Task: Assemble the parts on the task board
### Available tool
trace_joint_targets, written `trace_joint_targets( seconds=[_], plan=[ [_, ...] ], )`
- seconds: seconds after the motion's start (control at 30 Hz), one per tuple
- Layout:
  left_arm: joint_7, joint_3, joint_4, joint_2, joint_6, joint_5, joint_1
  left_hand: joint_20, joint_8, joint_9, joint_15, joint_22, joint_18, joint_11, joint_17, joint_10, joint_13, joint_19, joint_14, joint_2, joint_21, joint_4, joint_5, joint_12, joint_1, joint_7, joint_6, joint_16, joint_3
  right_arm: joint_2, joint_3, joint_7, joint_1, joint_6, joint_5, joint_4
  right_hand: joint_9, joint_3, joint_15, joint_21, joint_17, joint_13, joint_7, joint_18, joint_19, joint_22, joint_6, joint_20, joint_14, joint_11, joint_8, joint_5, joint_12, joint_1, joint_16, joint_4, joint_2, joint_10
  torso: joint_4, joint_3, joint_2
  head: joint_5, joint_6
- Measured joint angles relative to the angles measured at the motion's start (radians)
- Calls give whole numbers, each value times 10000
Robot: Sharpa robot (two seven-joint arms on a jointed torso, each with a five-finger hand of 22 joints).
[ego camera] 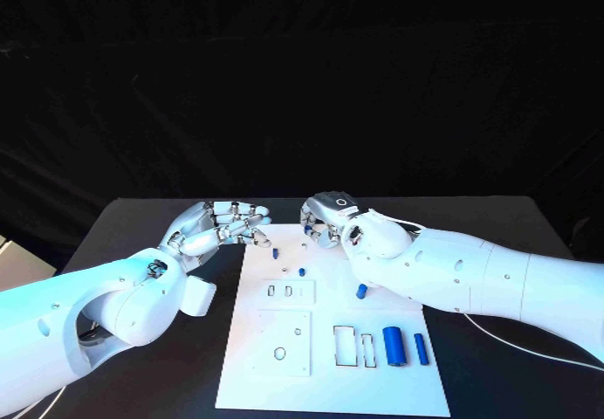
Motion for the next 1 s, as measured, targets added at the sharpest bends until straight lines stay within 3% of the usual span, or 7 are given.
trace_joint_targets(
  seconds=[0.47,0.67,0.93,1.0],
  plan=[
    [-8,0,2,-8,4,-4,20,0,0,-1,0,8,0,0,-2,0,0,0,0,0,-1,0,0,0,0,0,0,-1,0,62,3,-22,-34,99,-164,-175,17,-1,0,0,-15,190,-2,1,0,-1,-2,0,0,-2,-2,0,-5,-67,0,1,12,1,-25,4,6,41,-33],
    [-12,-1,2,-8,7,-5,24,0,0,-1,0,8,0,0,-2,0,0,0,0,0,-1,0,0,0,0,0,0,-1,0,111,-2,-38,-42,166,-185,-281,69,60,1,-186,-120,238,80,1,-1,4,-164,0,1,-221,-82,-82,37,-282,0,-112,-44,142,-18,4,8,29,-33],
    [-20,-1,2,-12,13,-5,27,0,0,-2,1,18,0,0,18,0,0,0,0,0,41,0,0,-41,0,0,0,-1,0,174,-6,-41,-65,200,-184,-397,63,221,132,-754,-528,-39,209,0,-286,6,-475,188,16,55,-315,-404,-22,-697,-214,-108,-328,-735,-12,-1,16,26,-33],
    [-23,-1,2,-16,13,-5,27,0,0,-2,0,18,0,0,18,0,0,0,0,0,41,0,0,-41,0,0,0,-1,0,173,-7,-41,-69,197,-180,-407,55,222,227,-1206,-793,-156,231,32,-600,-210,-777,254,-9,128,-506,-778,-22,-859,-370,-108,-436,-1214,-14,0,17,26,-33]
  ],
)
